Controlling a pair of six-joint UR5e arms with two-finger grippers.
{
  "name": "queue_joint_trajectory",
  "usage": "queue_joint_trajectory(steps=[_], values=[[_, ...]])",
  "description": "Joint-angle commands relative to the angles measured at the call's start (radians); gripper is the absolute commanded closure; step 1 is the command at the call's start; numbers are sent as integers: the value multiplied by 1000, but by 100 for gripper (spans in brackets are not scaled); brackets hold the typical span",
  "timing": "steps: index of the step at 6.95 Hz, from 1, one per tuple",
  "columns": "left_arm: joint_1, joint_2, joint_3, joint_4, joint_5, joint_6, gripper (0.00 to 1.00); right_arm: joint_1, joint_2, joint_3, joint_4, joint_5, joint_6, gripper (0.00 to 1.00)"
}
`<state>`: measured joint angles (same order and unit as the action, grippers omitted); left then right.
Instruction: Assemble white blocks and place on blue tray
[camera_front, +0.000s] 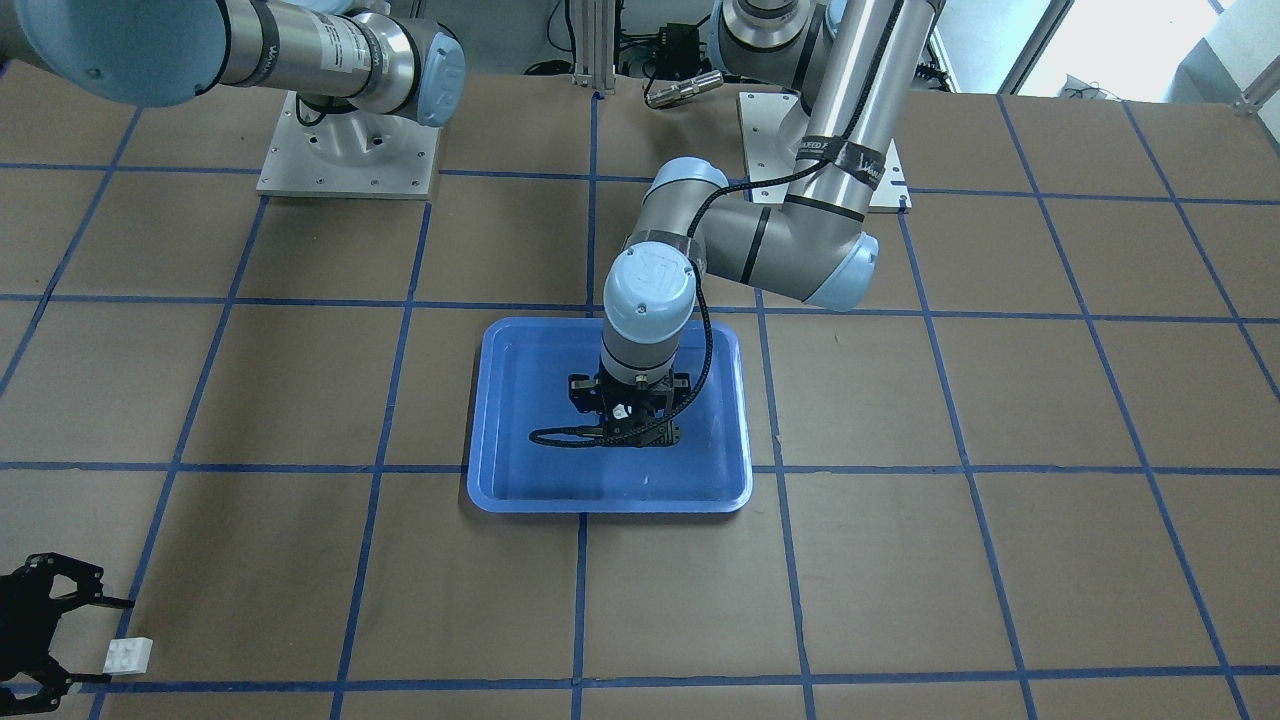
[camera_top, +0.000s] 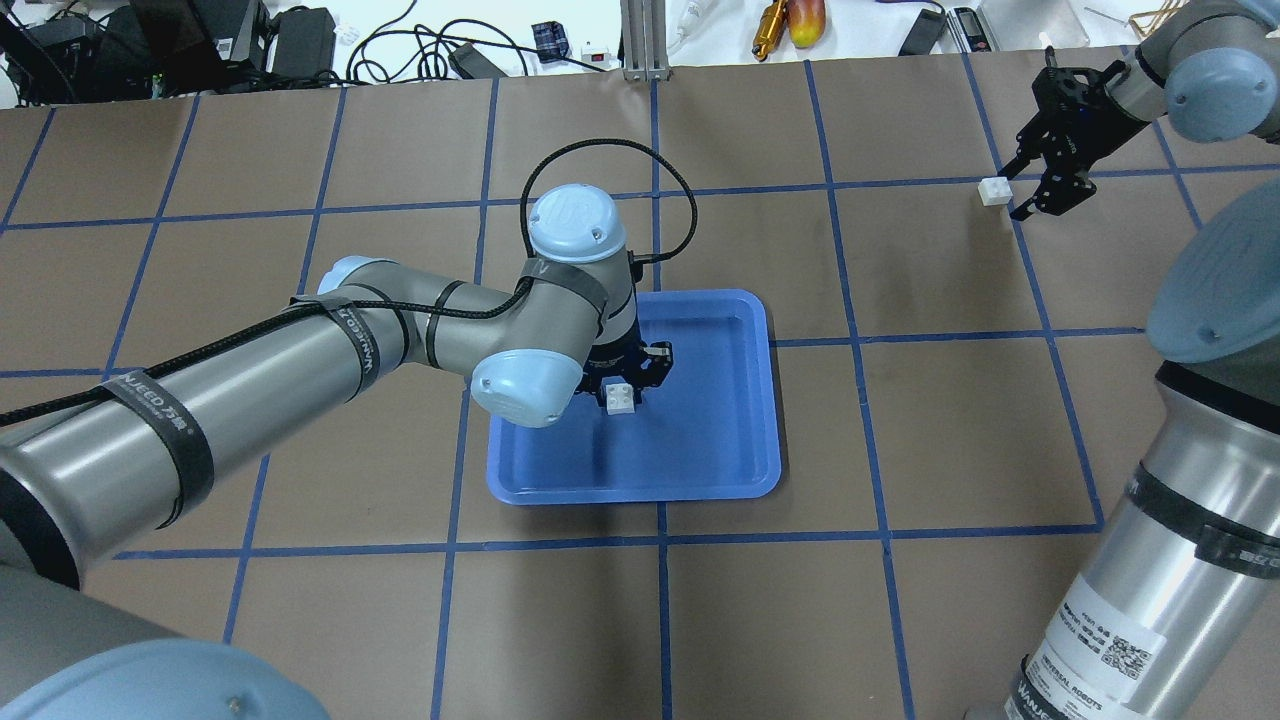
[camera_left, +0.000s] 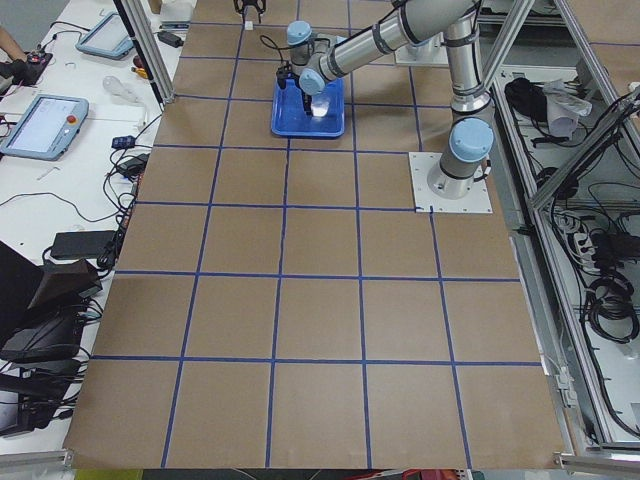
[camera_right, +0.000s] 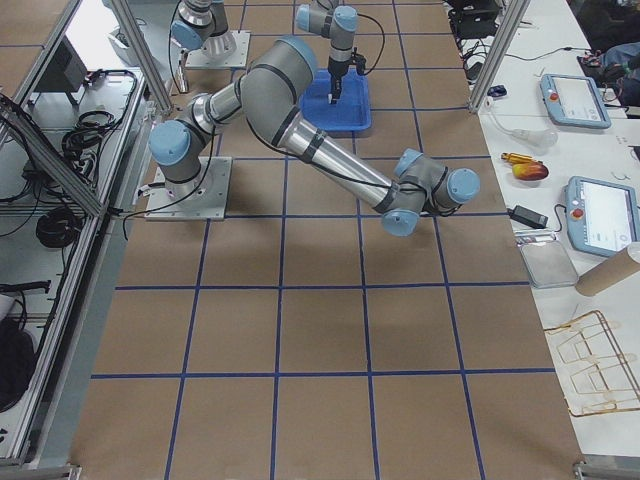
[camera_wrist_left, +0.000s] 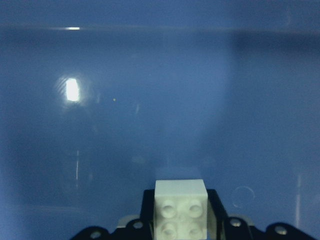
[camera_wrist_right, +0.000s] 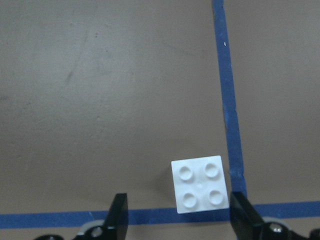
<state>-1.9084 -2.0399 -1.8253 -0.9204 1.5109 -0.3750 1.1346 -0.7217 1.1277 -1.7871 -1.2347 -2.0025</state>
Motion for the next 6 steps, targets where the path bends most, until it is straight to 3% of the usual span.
queue_joint_trajectory(steps=[1, 4, 5, 6], values=[[3, 7, 11, 0, 0, -7, 23, 1, 1, 0, 0, 0, 4, 27], [75, 94, 27, -99, -14, -2, 11, 1, 1, 1, 0, -2, 4, 29], [83, 128, 29, -129, -14, 5, 8, 1, 1, 0, 0, -3, 5, 44], [104, 156, 38, -183, -12, 8, 8, 4, -1, 0, -3, -14, 10, 70]])
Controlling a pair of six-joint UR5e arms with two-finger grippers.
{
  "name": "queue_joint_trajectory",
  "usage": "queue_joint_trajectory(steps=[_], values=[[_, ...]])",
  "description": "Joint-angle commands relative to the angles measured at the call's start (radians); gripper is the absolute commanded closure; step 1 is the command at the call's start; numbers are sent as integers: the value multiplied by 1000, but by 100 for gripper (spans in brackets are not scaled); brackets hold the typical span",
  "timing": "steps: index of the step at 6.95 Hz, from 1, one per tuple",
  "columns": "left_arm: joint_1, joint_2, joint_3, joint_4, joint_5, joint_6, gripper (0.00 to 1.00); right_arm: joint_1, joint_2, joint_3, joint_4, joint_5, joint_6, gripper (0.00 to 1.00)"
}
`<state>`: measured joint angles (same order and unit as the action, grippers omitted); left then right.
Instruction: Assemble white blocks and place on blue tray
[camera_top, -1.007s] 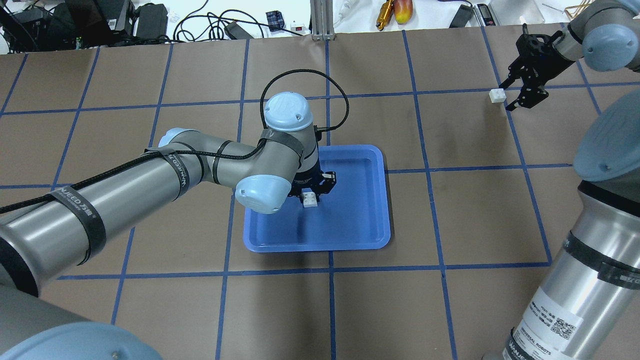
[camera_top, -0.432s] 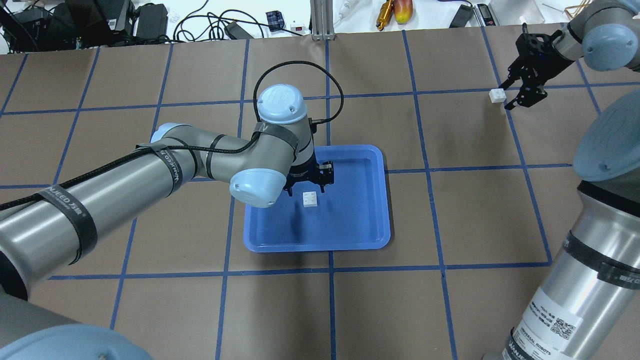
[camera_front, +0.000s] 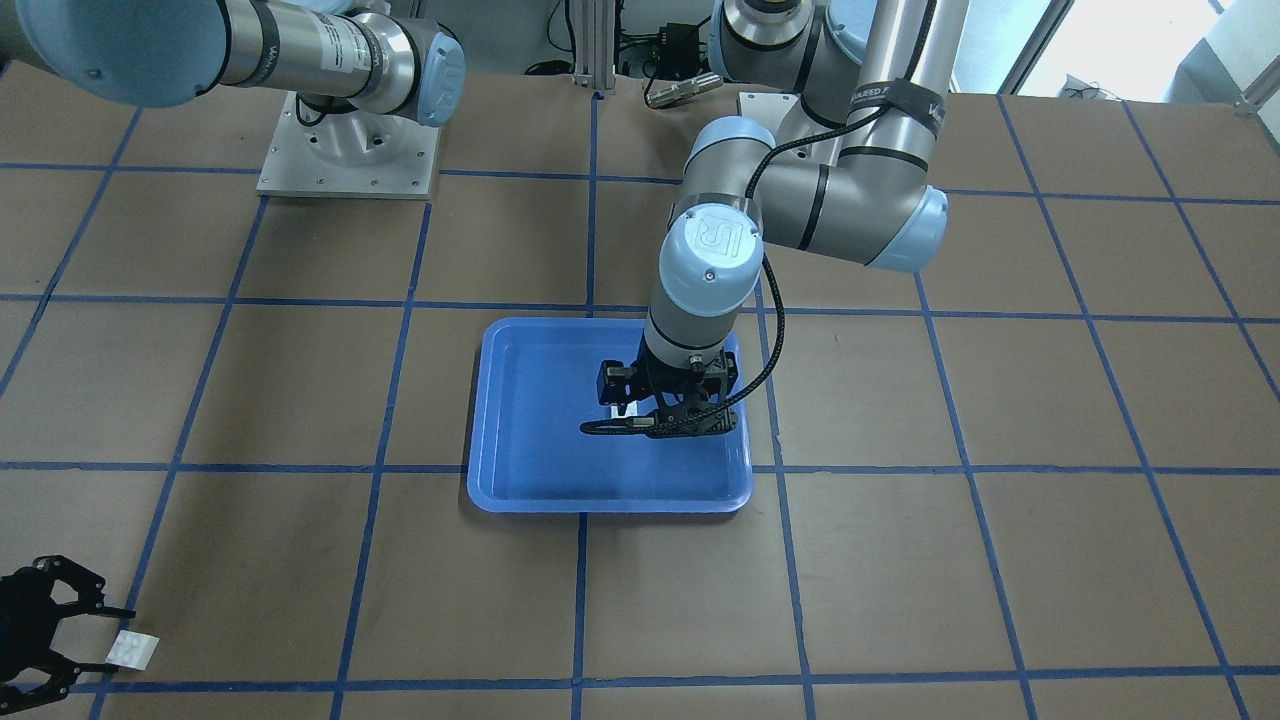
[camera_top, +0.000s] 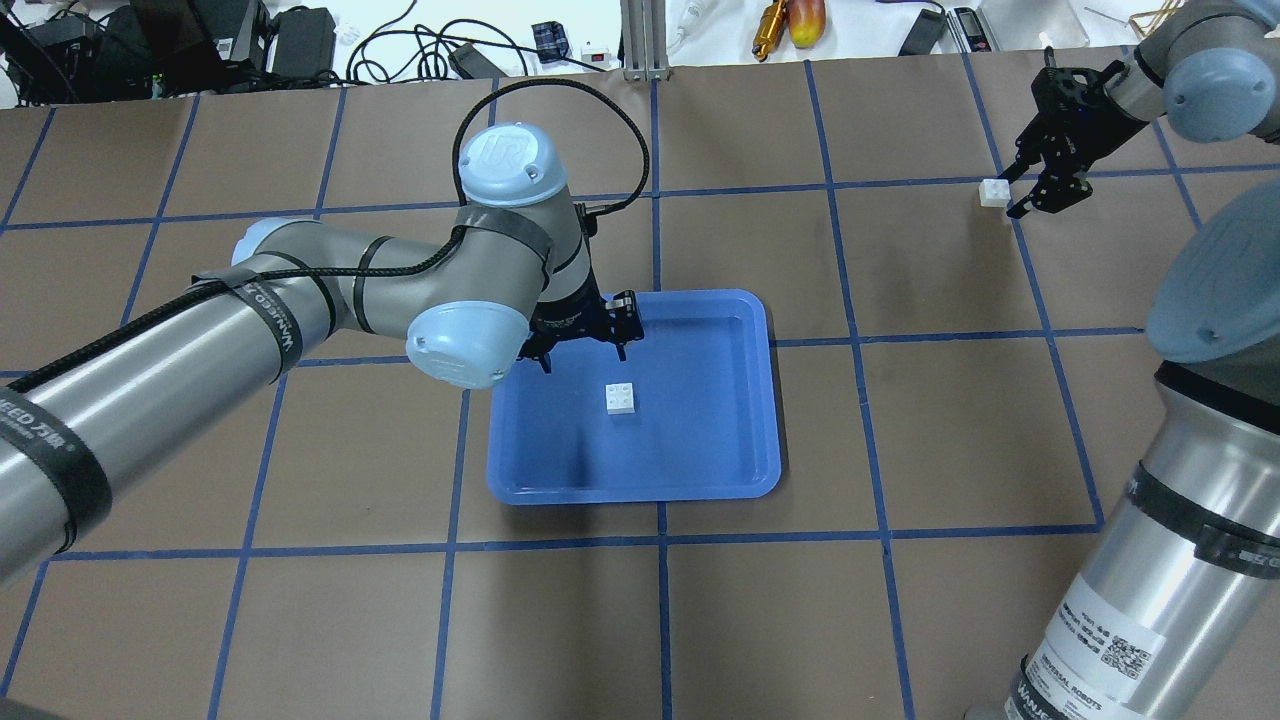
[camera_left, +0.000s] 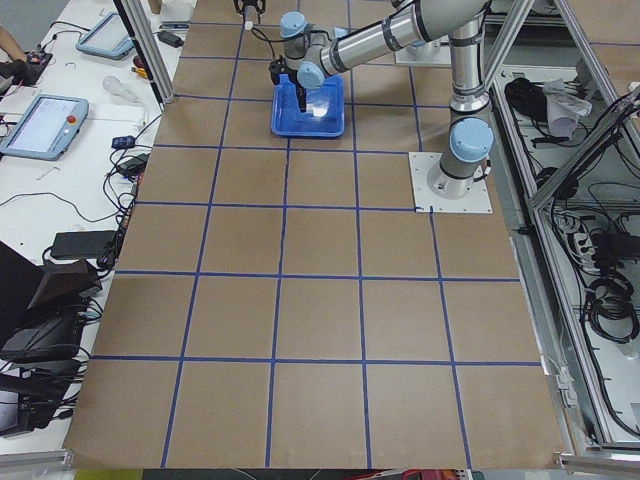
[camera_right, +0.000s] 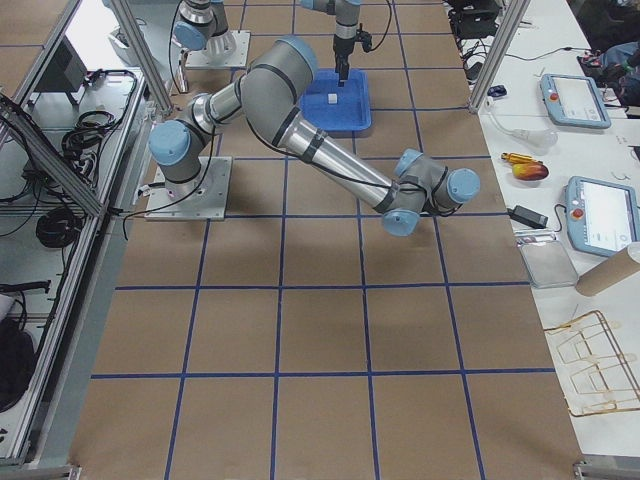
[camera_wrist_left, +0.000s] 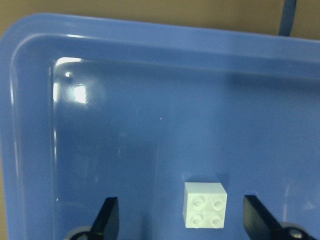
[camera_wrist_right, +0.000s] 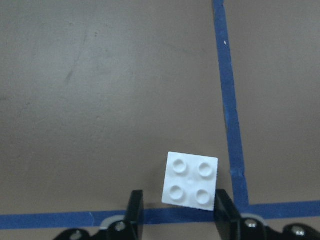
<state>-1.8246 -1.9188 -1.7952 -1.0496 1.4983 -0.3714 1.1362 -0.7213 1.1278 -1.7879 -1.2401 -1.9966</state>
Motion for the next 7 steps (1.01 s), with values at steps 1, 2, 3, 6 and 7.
queue_joint_trajectory(steps=[1, 2, 3, 6, 7], values=[[37, 55, 23, -93, 0, 28, 6, 11, -4, -9, 1, -27, 8, 94], [62, 76, 39, -146, 3, 76, 5, 20, -6, -25, 15, -73, 10, 100], [91, 105, 42, -197, 10, 130, 5, 27, -7, -42, 48, -84, 9, 100], [110, 129, 7, -221, 14, 137, 9, 48, -62, -88, 261, -23, -10, 100], [111, 130, -31, -205, 10, 138, 22, 75, -81, -76, 306, 38, -10, 100]])
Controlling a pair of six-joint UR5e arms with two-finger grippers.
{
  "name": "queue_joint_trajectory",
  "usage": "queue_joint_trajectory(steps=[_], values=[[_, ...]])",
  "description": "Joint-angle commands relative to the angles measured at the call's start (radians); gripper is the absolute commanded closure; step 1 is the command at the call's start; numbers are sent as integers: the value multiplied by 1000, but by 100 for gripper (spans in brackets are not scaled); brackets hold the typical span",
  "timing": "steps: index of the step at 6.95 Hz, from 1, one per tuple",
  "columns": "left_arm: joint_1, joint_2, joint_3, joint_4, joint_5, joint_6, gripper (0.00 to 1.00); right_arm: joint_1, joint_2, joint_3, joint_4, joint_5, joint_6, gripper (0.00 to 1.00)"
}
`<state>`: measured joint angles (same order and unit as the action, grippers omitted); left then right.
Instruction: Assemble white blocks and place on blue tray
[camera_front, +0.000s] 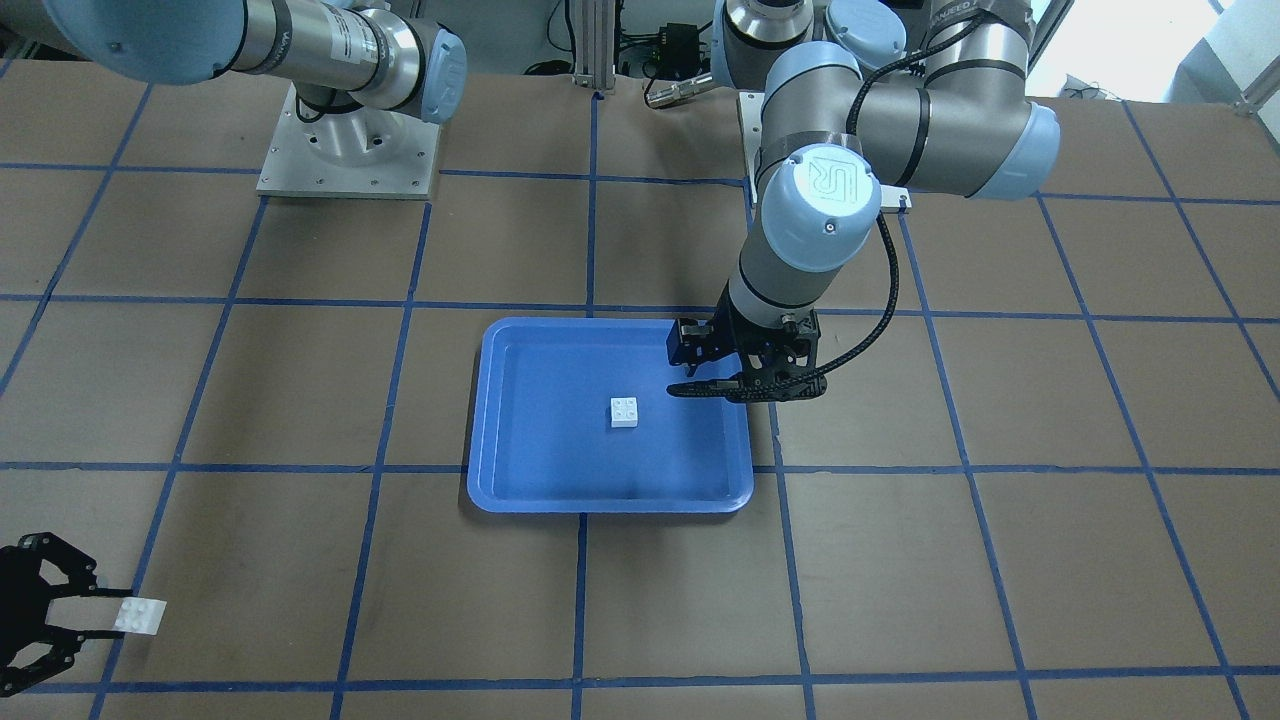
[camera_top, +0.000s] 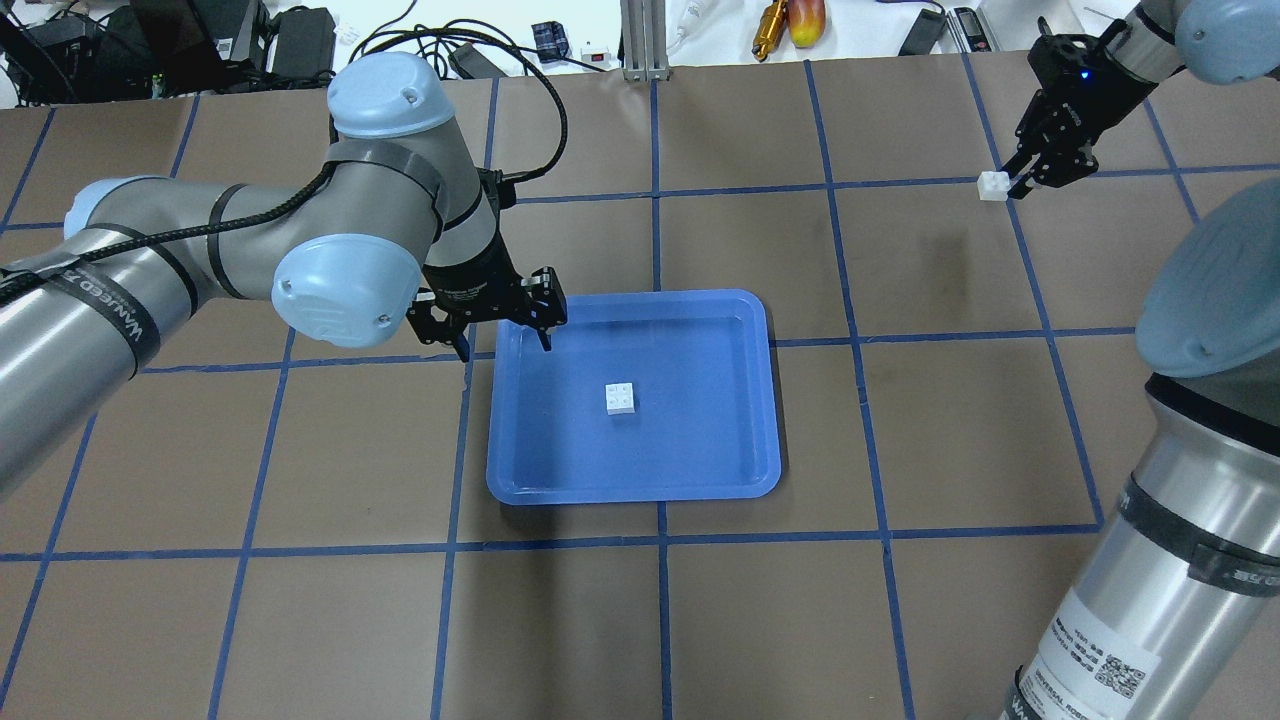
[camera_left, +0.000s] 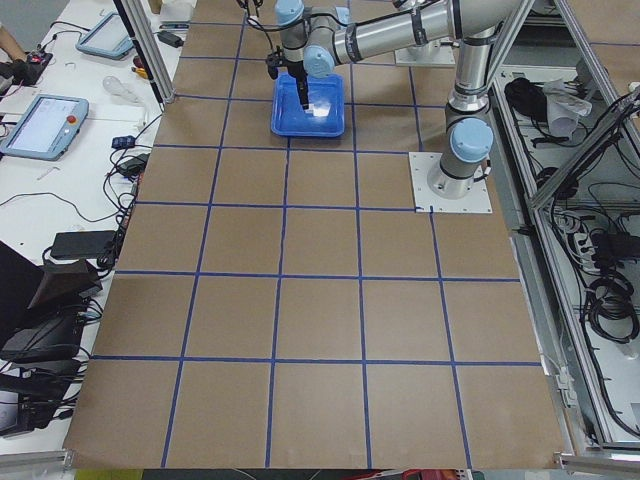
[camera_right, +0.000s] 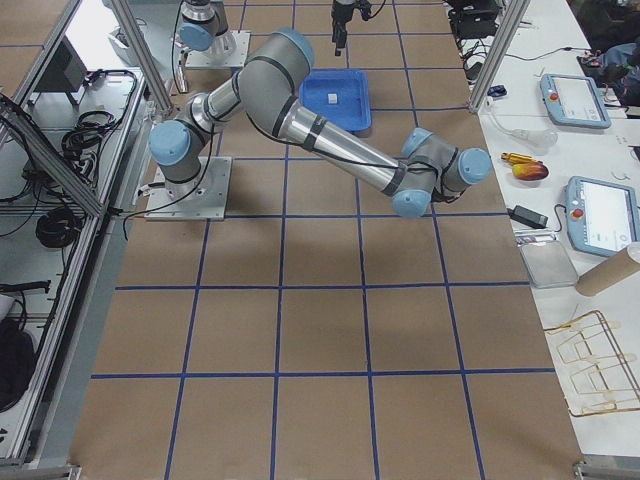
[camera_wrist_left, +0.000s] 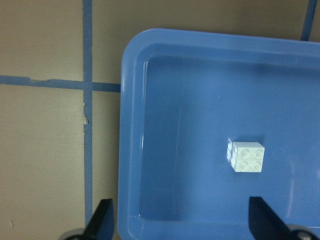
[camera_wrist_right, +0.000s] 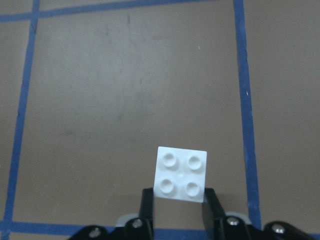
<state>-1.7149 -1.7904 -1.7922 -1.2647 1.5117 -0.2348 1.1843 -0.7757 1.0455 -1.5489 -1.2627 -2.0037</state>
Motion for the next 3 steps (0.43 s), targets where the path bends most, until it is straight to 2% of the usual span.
queue_joint_trajectory(steps=[1, 2, 3], values=[[0, -6, -45, 11, -5, -4, 48, 72, -48, 36, 81, 93, 11, 100], [0, -9, -45, 18, -13, -7, 67, 124, -80, 91, 75, 103, 32, 100], [0, -30, -47, 28, -31, -6, 90, 168, -120, 150, 29, 106, 107, 100]])
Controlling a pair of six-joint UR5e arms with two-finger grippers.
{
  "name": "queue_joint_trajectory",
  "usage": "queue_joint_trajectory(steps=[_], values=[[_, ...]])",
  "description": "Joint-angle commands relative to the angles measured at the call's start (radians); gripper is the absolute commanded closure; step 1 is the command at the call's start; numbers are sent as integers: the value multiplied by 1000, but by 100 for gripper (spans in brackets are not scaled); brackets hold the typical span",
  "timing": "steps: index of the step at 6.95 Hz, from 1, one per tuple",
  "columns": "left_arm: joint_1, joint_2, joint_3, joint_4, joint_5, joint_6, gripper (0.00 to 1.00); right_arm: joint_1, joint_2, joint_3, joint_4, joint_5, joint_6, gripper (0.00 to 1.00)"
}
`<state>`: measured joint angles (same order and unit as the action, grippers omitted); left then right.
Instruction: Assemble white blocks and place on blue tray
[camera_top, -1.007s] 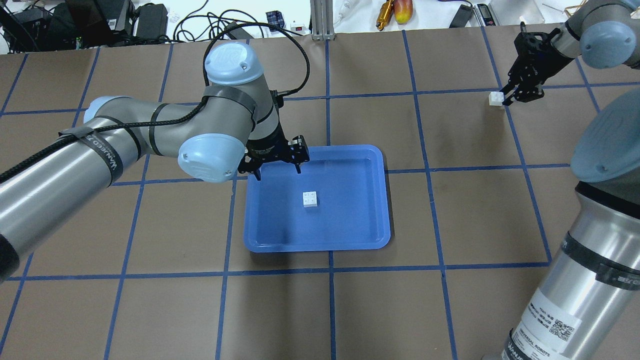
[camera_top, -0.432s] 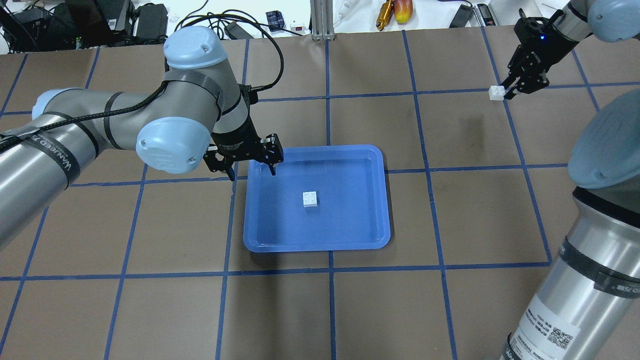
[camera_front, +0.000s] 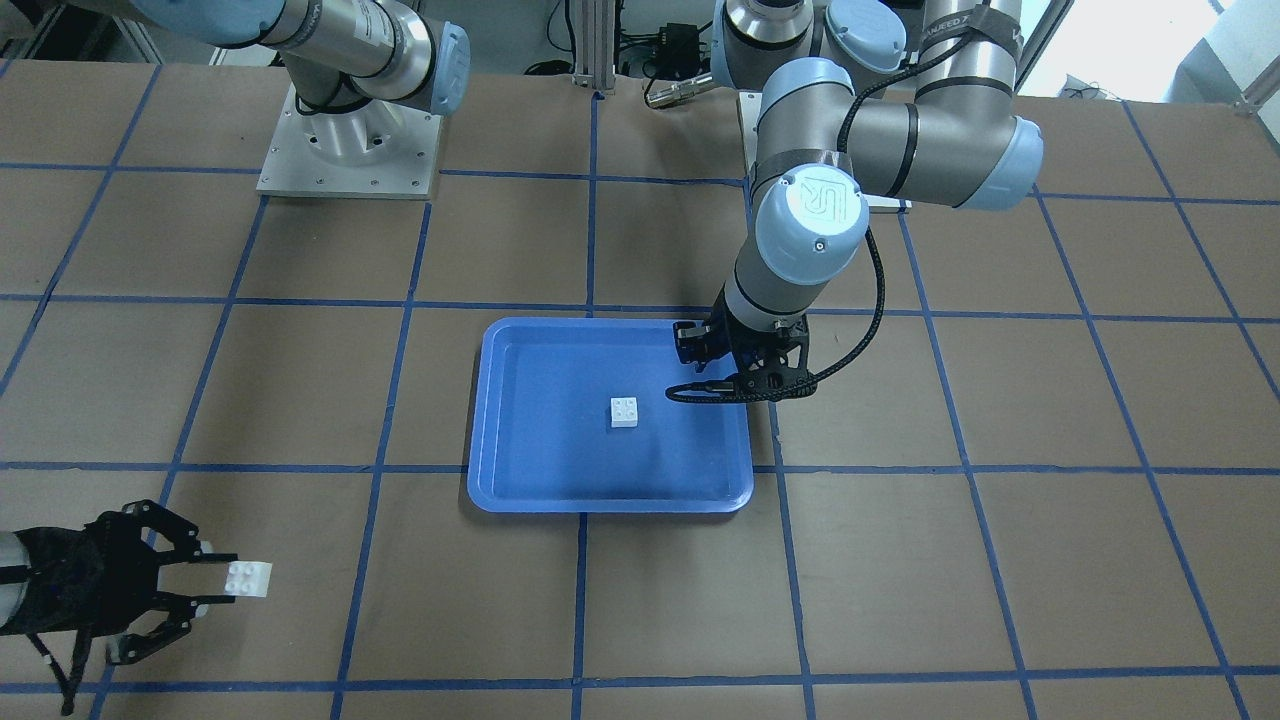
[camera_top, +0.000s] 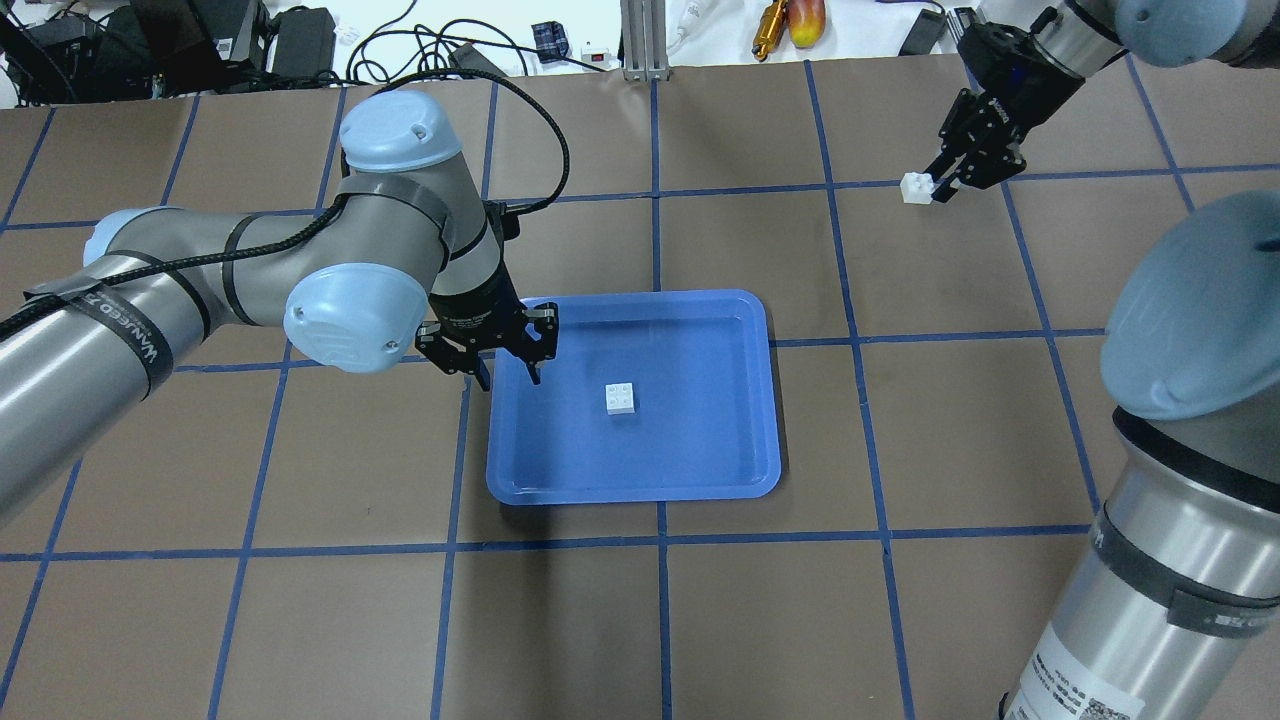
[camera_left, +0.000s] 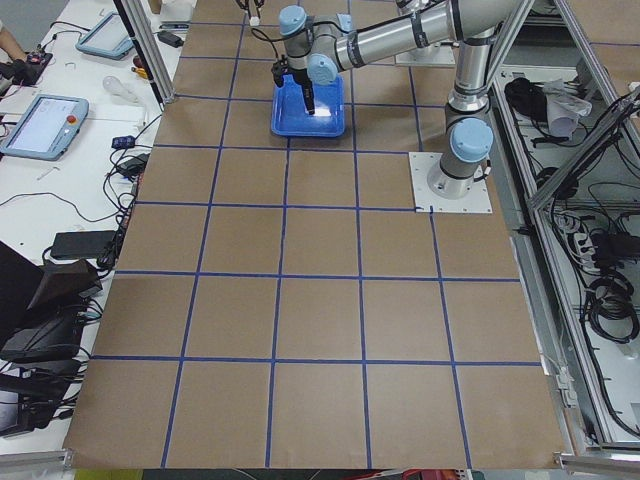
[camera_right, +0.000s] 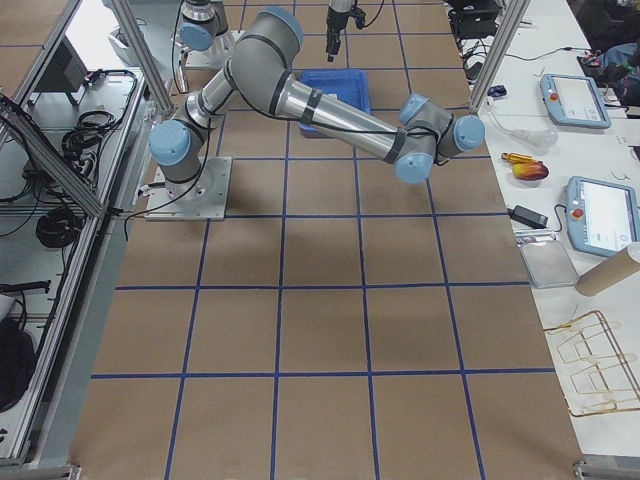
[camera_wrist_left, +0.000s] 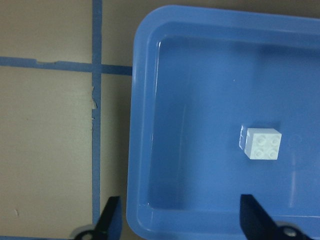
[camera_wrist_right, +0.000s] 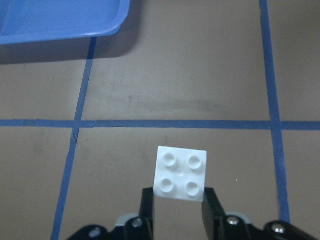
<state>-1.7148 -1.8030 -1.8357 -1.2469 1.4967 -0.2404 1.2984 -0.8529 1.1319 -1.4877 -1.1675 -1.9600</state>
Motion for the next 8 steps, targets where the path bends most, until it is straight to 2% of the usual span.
queue_joint_trajectory(steps=[1, 3, 4, 6, 7, 8], values=[[3, -34, -14, 58, -133, 4, 99, 117, -93, 142, -116, 8, 132, 100], [3, -87, -58, 165, -165, 4, 100, 212, -237, 355, -304, -4, 327, 100], [3, -93, -83, 228, -168, 3, 100, 232, -321, 491, -400, -4, 348, 100], [3, -117, -91, 234, -176, 22, 100, 237, -461, 798, -672, 18, 372, 100], [3, -133, -89, 251, -212, 42, 100, 246, -472, 889, -766, 55, 391, 100], [3, -136, -89, 271, -249, 39, 100, 275, -471, 911, -857, 55, 471, 100]])
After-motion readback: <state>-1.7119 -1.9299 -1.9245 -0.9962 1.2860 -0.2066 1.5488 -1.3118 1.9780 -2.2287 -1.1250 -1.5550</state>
